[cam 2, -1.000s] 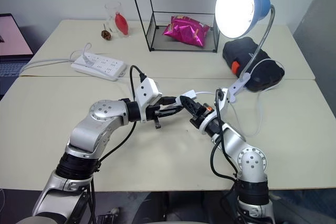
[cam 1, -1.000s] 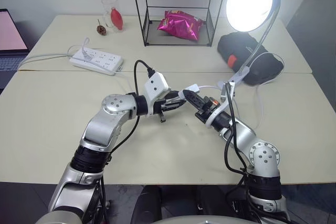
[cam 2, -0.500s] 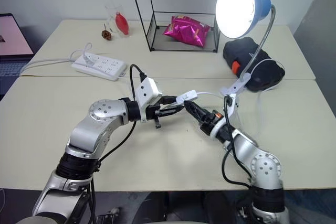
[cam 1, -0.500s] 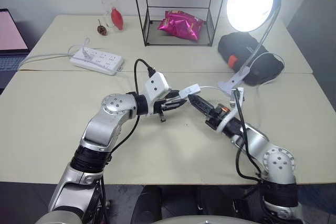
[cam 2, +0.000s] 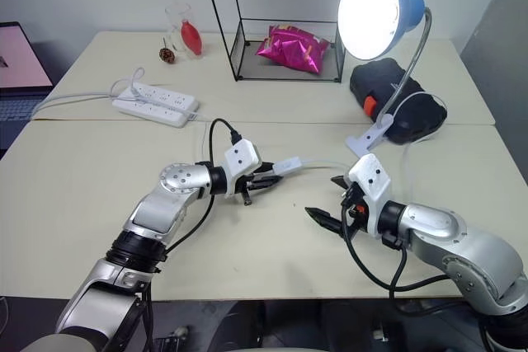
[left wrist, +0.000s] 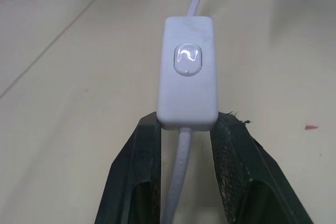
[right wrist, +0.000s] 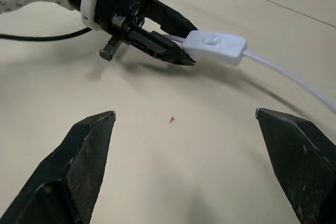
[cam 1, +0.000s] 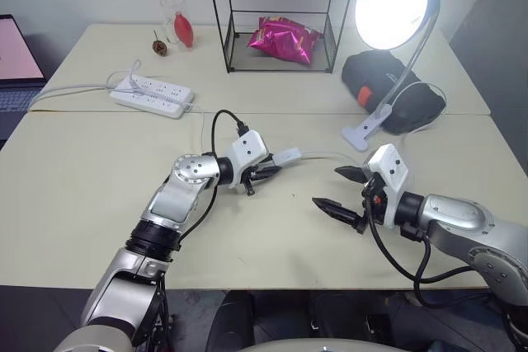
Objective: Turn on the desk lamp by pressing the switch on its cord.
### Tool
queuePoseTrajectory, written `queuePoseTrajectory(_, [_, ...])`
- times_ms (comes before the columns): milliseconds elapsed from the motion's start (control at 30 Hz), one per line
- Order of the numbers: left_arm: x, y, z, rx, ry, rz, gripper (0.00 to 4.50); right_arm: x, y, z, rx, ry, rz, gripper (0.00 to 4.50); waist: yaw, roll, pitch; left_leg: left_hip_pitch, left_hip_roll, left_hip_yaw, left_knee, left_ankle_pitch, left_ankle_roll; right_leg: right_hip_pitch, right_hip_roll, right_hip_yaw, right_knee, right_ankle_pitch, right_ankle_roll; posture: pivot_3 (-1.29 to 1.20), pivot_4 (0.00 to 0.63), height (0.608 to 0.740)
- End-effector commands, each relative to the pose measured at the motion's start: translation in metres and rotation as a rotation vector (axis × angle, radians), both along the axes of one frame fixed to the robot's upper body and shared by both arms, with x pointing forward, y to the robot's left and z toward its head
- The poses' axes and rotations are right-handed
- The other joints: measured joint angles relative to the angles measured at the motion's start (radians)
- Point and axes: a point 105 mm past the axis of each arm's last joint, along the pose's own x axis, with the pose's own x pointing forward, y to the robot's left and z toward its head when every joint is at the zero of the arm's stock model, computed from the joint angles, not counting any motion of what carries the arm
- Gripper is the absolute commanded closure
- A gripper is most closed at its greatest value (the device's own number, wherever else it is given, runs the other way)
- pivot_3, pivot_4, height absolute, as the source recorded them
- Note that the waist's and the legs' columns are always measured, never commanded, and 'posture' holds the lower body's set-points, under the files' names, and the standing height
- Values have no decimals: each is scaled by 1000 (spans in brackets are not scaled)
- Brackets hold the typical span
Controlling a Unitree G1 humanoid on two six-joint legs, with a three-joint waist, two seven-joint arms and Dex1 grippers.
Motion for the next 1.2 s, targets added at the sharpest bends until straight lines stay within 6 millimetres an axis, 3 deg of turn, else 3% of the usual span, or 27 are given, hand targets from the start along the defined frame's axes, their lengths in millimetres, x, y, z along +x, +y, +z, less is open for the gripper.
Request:
queuePoseTrajectory(33, [3, -8, 4, 5, -33, -42, 3490, -3, 1, 5, -23, -56, 40, 0, 1, 0, 0, 0, 0, 0, 0, 0, 0, 0, 0, 0, 0, 1, -2, 0, 150, 740])
queuePoseTrajectory(133, [1, -11, -1, 20, -34, -79, 3490, -3, -1, 2, -34, -59, 43, 0, 4, 0, 0, 0, 0, 0, 0, 0, 0, 0, 0, 0, 0, 2, -3, 0, 150, 740])
queuePoseTrajectory(200, [1, -12, -1, 19, -35, -84, 2783, -3, -1, 1, -35, -59, 44, 0, 6, 0, 0, 0, 0, 0, 0, 0, 0, 0, 0, 0, 0, 2, -3, 0, 150, 740])
queuePoseTrajectory(467, [-4, -3, -3, 29, -32, -92, 1279, -3, -9, -7, -64, -57, 49, 0, 8, 0, 0, 0, 0, 0, 0, 0, 0, 0, 0, 0, 1, 2, -3, 0, 150, 740])
queuePoseTrajectory(667, [-7, 6, 16, -13, -88, -59, 38, 1, -21, -6, -90, -71, 51, 0, 10, 0, 0, 0, 0, 0, 0, 0, 0, 0, 0, 0, 1, 2, -4, 0, 150, 740])
queuePoseTrajectory(867, [-10, 24, 60, -138, -153, 34, 38, 10, -35, 4, -106, -110, 46, 0, 12, 0, 0, 0, 0, 0, 1, 0, 0, 1, 0, 0, 1, 2, -3, 0, 150, 740])
queuePoseTrajectory(967, [-13, 43, 77, -144, -184, 121, 38, 15, -44, 13, -104, -140, 39, 0, 11, 0, 0, 1, 0, 0, 1, 0, 0, 1, 0, 0, 1, 2, -3, 0, 150, 740])
queuePoseTrajectory(1200, [-42, 104, 75, -83, -150, 266, 38, 25, -65, 31, -113, -225, 42, 0, 5, 0, 0, 2, 1, 0, 0, 0, 0, 1, 0, 0, 1, 2, -4, 0, 150, 740])
